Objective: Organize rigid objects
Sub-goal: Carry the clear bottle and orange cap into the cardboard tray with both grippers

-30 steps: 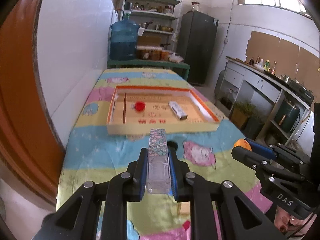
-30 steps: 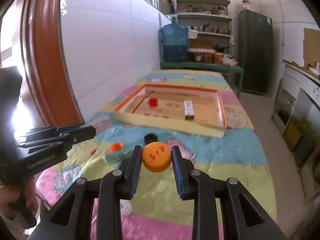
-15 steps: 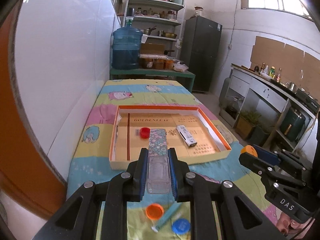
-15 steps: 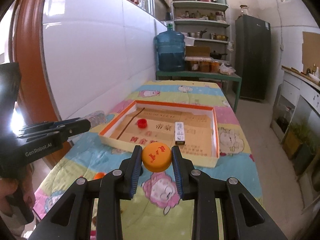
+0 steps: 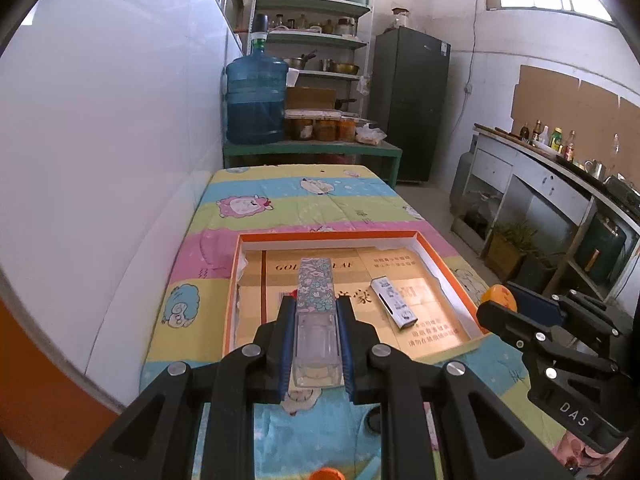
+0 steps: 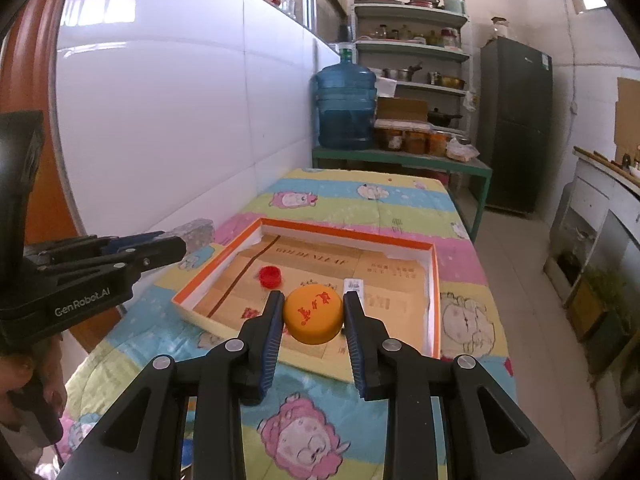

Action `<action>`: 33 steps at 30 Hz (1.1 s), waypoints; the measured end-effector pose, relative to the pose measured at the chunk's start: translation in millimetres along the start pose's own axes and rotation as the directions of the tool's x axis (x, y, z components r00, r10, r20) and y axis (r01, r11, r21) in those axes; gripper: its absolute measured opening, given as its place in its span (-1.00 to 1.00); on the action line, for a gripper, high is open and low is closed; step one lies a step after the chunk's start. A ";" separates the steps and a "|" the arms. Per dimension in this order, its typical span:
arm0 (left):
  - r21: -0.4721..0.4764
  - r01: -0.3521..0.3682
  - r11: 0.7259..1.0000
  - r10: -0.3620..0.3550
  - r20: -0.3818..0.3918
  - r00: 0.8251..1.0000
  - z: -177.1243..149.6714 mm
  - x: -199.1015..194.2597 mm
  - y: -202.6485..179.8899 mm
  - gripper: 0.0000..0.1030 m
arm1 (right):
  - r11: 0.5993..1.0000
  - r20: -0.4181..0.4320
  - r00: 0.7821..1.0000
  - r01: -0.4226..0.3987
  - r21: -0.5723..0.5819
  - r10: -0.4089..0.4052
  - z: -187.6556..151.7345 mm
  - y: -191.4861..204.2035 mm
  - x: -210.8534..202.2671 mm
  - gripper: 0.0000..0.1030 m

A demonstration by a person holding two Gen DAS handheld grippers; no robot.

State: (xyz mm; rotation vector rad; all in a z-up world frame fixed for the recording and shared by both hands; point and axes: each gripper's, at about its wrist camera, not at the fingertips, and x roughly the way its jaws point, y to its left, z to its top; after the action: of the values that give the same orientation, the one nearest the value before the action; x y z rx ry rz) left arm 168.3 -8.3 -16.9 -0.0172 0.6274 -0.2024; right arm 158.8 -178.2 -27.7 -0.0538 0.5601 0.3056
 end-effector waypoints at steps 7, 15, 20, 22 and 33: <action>-0.025 0.037 0.999 -0.038 -0.032 0.999 11.4 25.7 2.8 -0.60 | 1.000 -0.016 1.000 0.011 0.008 -0.011 11.3 -13.5 22.8 -0.41; -0.030 0.081 0.996 -0.083 -0.073 0.994 18.4 64.0 -4.9 -0.60 | 0.999 -0.058 0.998 0.029 0.045 -0.026 19.1 -40.5 61.8 -0.41; -0.028 0.100 0.995 -0.103 -0.117 0.988 19.6 91.0 -11.0 -0.60 | 0.996 -0.101 0.994 0.042 0.079 -0.034 17.7 -60.7 89.0 -0.41; -0.022 0.104 0.994 -0.106 -0.137 0.985 20.0 101.3 -13.4 -0.60 | 0.995 -0.120 0.992 0.049 0.086 -0.038 16.2 -66.9 100.3 -0.41; 0.014 0.106 0.994 -0.099 -0.244 0.965 5.7 147.0 -25.8 -0.60 | 0.992 -0.208 0.978 0.058 0.110 -0.034 3.5 -81.0 142.4 -0.41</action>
State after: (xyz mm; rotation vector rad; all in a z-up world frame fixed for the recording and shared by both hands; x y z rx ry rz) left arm 283.1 -62.3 -95.8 0.0015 0.8694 -0.3163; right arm 299.3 -216.5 -103.0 0.0138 0.7801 0.2227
